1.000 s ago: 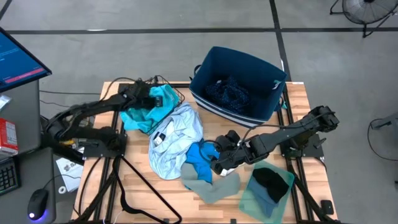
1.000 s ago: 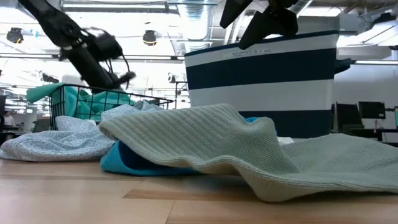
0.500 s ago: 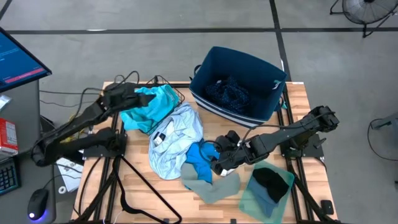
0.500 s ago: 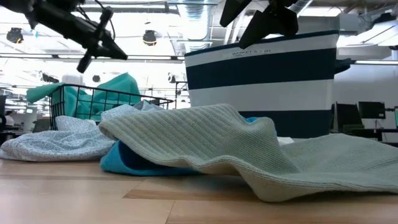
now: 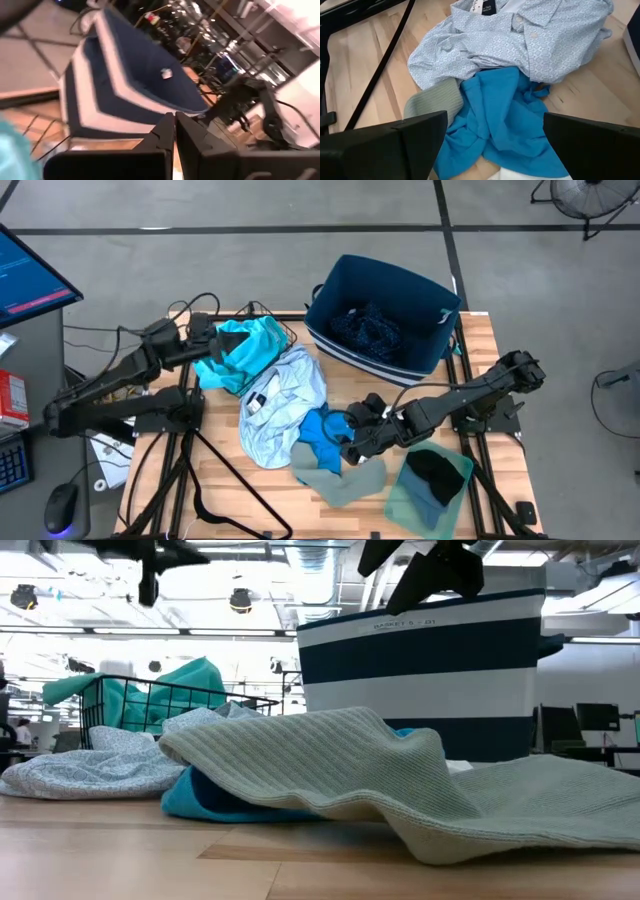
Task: Pick & Place Cloths
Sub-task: Put the blue polo shirt into the blue laundry organizer
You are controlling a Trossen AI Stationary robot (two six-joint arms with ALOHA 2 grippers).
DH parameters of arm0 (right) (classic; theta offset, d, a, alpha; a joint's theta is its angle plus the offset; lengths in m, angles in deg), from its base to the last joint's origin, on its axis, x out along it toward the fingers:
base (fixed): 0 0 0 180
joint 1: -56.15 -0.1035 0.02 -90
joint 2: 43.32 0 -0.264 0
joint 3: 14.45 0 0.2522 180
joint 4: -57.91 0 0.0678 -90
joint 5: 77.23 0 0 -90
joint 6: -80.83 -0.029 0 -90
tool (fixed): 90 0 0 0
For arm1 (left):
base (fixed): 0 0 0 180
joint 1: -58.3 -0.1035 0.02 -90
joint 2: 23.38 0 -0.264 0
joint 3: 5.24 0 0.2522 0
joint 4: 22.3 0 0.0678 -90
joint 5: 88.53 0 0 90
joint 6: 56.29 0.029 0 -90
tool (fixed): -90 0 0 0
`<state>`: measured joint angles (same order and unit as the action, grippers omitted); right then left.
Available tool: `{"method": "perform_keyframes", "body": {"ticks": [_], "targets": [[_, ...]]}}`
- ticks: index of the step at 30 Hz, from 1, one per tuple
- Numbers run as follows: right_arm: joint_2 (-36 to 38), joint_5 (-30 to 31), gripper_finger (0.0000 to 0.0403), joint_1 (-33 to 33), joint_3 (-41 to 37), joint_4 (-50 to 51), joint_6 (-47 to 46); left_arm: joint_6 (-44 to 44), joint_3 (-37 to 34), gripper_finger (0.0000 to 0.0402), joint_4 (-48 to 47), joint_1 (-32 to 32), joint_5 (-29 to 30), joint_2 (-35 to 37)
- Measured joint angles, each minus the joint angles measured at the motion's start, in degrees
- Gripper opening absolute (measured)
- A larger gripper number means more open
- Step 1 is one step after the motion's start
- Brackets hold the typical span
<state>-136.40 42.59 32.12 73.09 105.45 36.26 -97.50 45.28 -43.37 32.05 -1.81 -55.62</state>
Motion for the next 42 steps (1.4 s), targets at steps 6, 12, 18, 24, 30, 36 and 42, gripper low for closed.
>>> {"method": "perform_keyframes", "body": {"ticks": [6, 12, 18, 24, 30, 36, 42], "targets": [[0.0, -3.55, 0.0322, -0.51, 0.0, 0.32, 0.23, 4.23, 4.36, 0.0001, -0.19, 11.16, 9.58, -3.13], [0.0, -10.8, 0.0322, -2.41, 0.0, 2.2, -0.01, 5.06, 4.71, 0.0001, -0.7, 19.88, 16.82, -8.67], [0.0, -13.65, 0.0322, -5.91, 0.0, 8.82, -6.5, 3.21, 4.71, 0.0001, -0.82, 27.72, 20.98, -17.02], [0.0, -18.21, 0.0322, -11.99, 0.0, 15.02, -14.91, -1.14, 4.71, 0.0001, -0.76, 32.88, 21.34, -24.57], [0.0, -18.21, 0.0322, -17.68, 0.0, 15.94, -22.11, -4.75, 4.92, 0.0001, -1.06, 35.36, 21.3, -28.17], [0.0, -18.13, 0.0322, -20.79, 0.0, 15.93, -27.41, -4.67, 11.16, 0.0001, -1.86, 36.61, 21.3, -28.62], [0.0, -17.99, 0.0322, -22.21, 0.0, 15.93, -28.55, 3.61, 23.43, 0.0001, -1.49, 38.65, 23.36, -28.98]]}}
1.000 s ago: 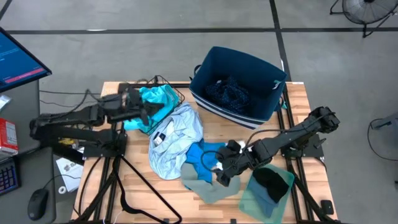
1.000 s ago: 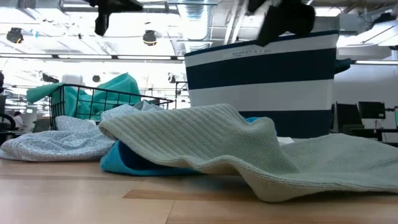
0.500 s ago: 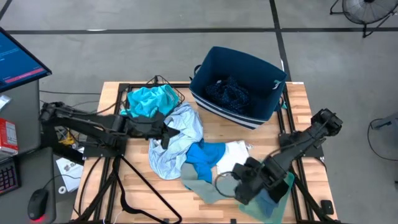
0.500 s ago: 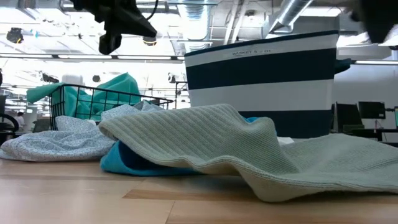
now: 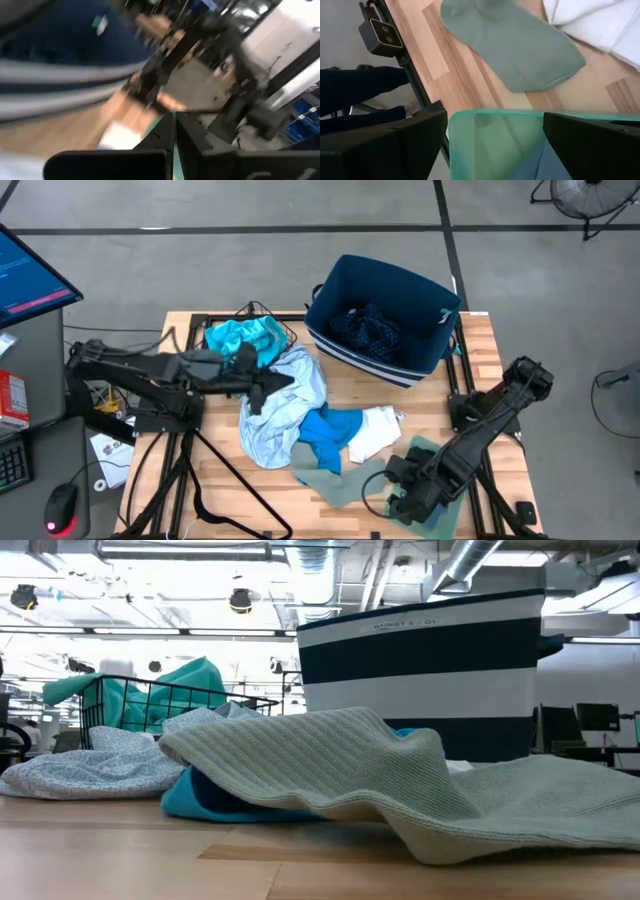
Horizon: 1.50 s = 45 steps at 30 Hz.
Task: Pick & Place Cloths
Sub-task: Put the blue polo shirt into the blue laundry organizer
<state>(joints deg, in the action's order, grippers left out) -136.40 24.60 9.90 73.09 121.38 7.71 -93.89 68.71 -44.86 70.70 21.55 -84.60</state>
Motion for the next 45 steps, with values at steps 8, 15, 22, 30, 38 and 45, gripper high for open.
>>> {"method": "perform_keyframes", "body": {"ticks": [8, 15, 22, 30, 38, 45], "targets": [[0.0, 0.0, 0.0322, -0.37, 0.0, -0.01, 0.02, 4.51, 13.67, 0.0001, -0.01, 1.12, -0.82, -4.39], [0.0, 0.01, 0.0322, -1.39, 0.0, -0.03, -0.36, 10.38, 20.82, 0.0001, -1.46, 2.01, 1.39, -10.04], [0.0, 0.0, 0.0322, -2.68, 0.0, -0.13, -2.5, 14.36, 21.37, 0.0001, -6.83, 0.27, 5.01, -15.29], [0.0, -0.02, 0.0322, -2.88, 0.0, -0.17, -2.99, 24.92, 27.32, 0.0001, -10.93, 0.86, 12.39, -20.09], [0.0, 0.02, 0.0322, -2.81, 0.0, -0.15, -3.25, 27.5, 24.2, 0.0006, -18.04, -3.51, 17.1, -19.9], [0.0, 0.22, 0.0322, -2.72, 0.0, -0.6, -4.09, 20.34, 19.64, 0.0072, -23.08, -7.69, 11.4, -18.98]]}}
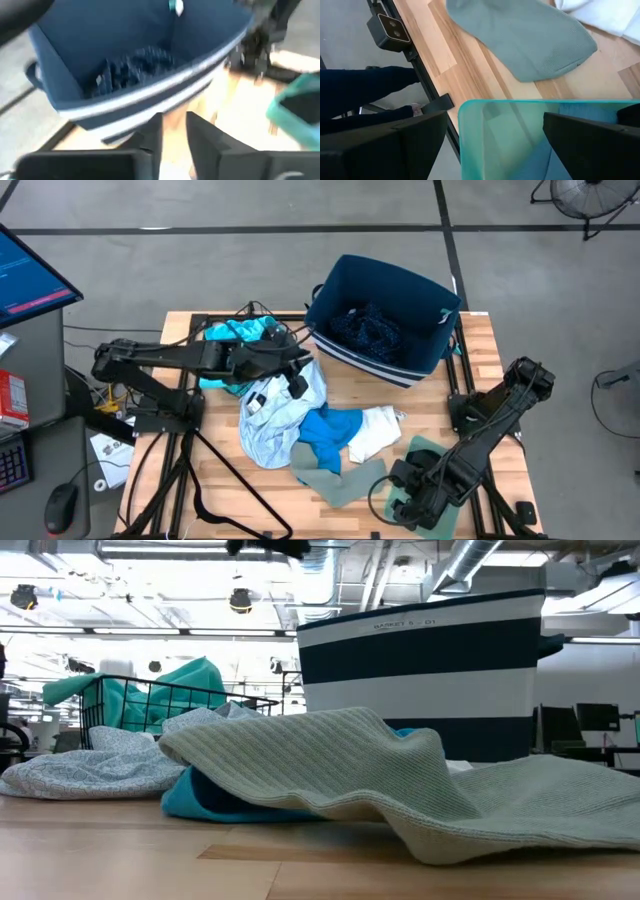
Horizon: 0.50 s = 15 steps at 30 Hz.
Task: Pick & Place Cloths
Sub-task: Put the blue polo shirt into the blue laundry organizer
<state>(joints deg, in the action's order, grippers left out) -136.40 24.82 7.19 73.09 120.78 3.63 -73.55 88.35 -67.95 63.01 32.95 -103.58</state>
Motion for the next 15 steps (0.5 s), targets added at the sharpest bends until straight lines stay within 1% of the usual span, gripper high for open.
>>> {"method": "perform_keyframes", "body": {"ticks": [4, 7, 9, 12, 15], "targets": [[0.0, 0.19, 0.0322, 0.17, 0.0, -0.1, 0.02, 0.71, -3.94, 0.0139, -0.17, -0.59, -3.14, -0.02], [0.0, 0.24, 0.0322, 0.47, 0.0, -0.05, 0.2, 1.26, -7.78, 0.0192, -0.42, -0.61, -3.41, -0.06], [0.0, 0.24, 0.0322, 0.82, 0.0, -0.06, 0.7, -1.63, -9.98, 0.0223, -0.74, -0.83, -2.92, -0.09], [0.0, 0.26, 0.0322, 1.47, 0.0, -0.05, 1.0, -8.49, -12.18, 0.0252, -2.4, -1.9, -2.89, -0.19], [0.0, 0.27, 0.0322, 2.05, 0.0, -0.05, 1.28, -8.55, -13.54, 0.026, -4.69, -3.18, -4.09, -1.47]]}}
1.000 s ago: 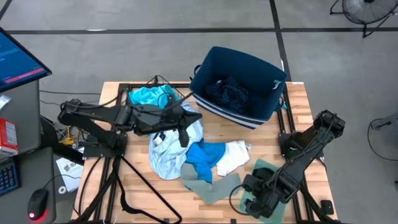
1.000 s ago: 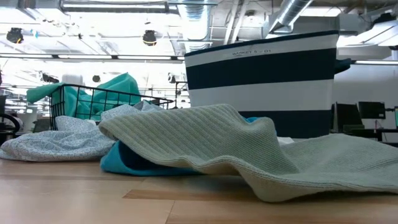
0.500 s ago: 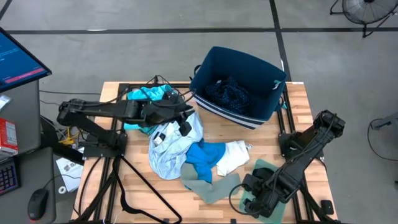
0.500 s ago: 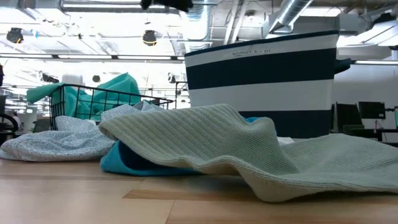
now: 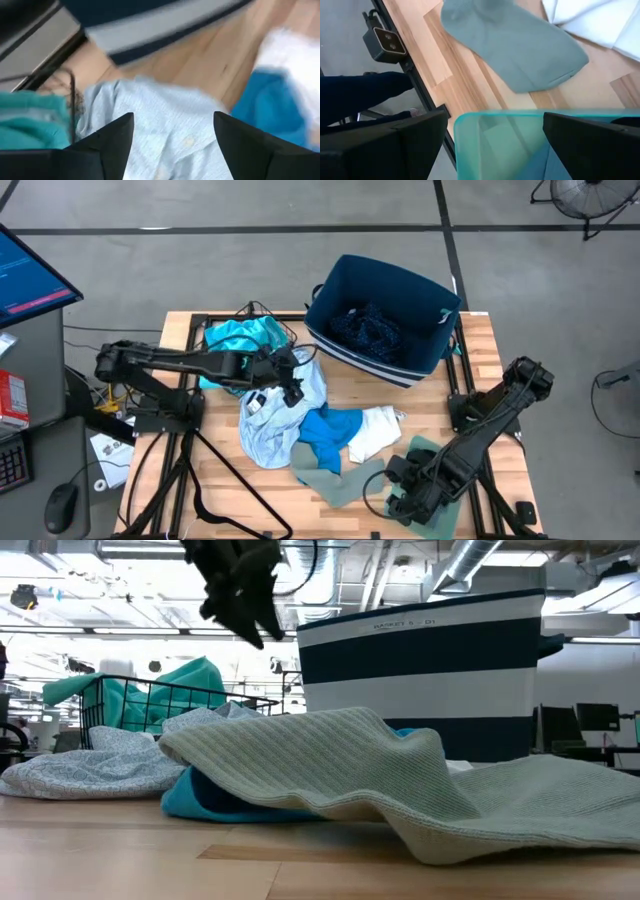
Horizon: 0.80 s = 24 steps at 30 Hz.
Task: Pick & Place Cloths
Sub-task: Put the blue polo shirt into the blue laundry organizer
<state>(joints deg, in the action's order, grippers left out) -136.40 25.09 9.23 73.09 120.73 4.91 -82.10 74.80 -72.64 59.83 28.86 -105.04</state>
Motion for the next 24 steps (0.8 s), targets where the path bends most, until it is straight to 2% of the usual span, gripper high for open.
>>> {"method": "perform_keyframes", "body": {"ticks": [3, 5, 9, 13, 24], "targets": [[0.0, -0.02, 0.0322, 0.58, 0.0, 0.03, 0.06, 4.3, -0.2, 0.0259, -0.47, -1.78, -2.82, -1.53], [0.0, -0.05, 0.0322, 0.79, 0.0, -0.2, 0.84, 5.94, 0.11, 0.0257, -2.02, -3.68, -6.69, -2.77], [0.0, -0.11, 0.0322, 1.28, 0.0, -0.37, 1.04, 7.18, 2.32, 0.0255, -8.69, -7.75, -13.4, -6.08], [0.0, -0.24, 0.0322, 1.76, 0.0, -1.09, 1.05, 11.14, 4.49, 0.0255, -12.91, -9.68, -14.33, -8.97], [0.0, -0.24, 0.0322, 2.14, 0.0, -2.58, 0.88, 18.47, 7.63, 0.0255, -12.81, -9.26, -12.2, -12.59]]}}
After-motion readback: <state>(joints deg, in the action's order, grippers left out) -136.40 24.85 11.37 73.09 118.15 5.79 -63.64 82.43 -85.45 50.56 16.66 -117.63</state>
